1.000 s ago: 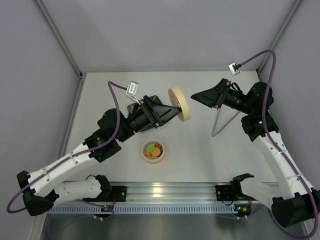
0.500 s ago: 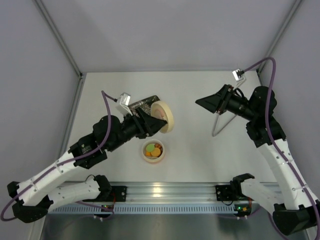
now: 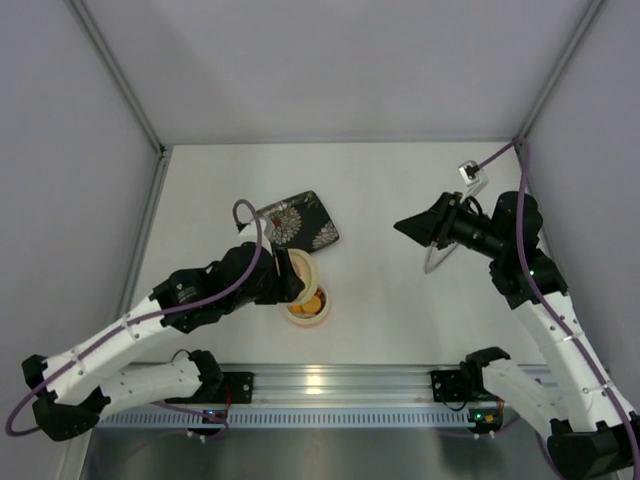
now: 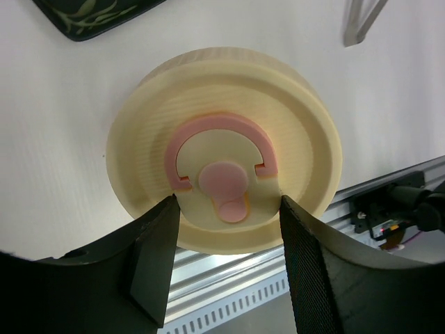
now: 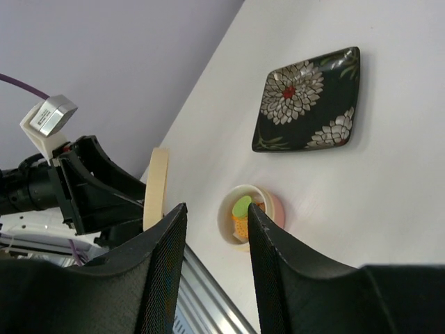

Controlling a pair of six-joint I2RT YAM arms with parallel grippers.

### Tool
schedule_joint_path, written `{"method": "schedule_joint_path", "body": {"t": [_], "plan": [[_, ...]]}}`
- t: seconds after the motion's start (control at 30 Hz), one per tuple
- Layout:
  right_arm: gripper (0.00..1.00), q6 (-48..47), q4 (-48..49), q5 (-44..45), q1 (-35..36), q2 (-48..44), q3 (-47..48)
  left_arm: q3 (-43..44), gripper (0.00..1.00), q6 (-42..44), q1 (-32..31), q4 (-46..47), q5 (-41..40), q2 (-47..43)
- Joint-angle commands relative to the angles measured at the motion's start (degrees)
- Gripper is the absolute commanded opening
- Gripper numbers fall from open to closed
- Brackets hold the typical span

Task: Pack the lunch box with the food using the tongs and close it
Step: Close the box lid on the packing box.

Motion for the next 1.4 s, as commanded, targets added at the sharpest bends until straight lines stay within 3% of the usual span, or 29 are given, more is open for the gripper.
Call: {"method": "schedule_joint_path", "body": {"t": [0.0,0.6,1.03,1.37], "plan": [[0.40,-1.98,-1.11,0.99,-0.50,-1.56,-1.28,-1.80,0.36,1.77,-0.13,-2.55,-0.93,2.47],[0.39,-2.25,0.12,0.20,-0.59,-3.05,-6.64,-2.51,0.41,6.34,0.13,3.33,1.96,19.78],[0.39,-2.25,0.03,0.02,-0.59,-3.40,-7.43,-3.83,0.43,10.56,7.24,7.82,6.80,23.92],[0.39,-2.25,0.12,0.20,-0.59,-3.23,-7.70,-4.79,0.43,11.09,7.25,8.34,9.52,26.47]]}}
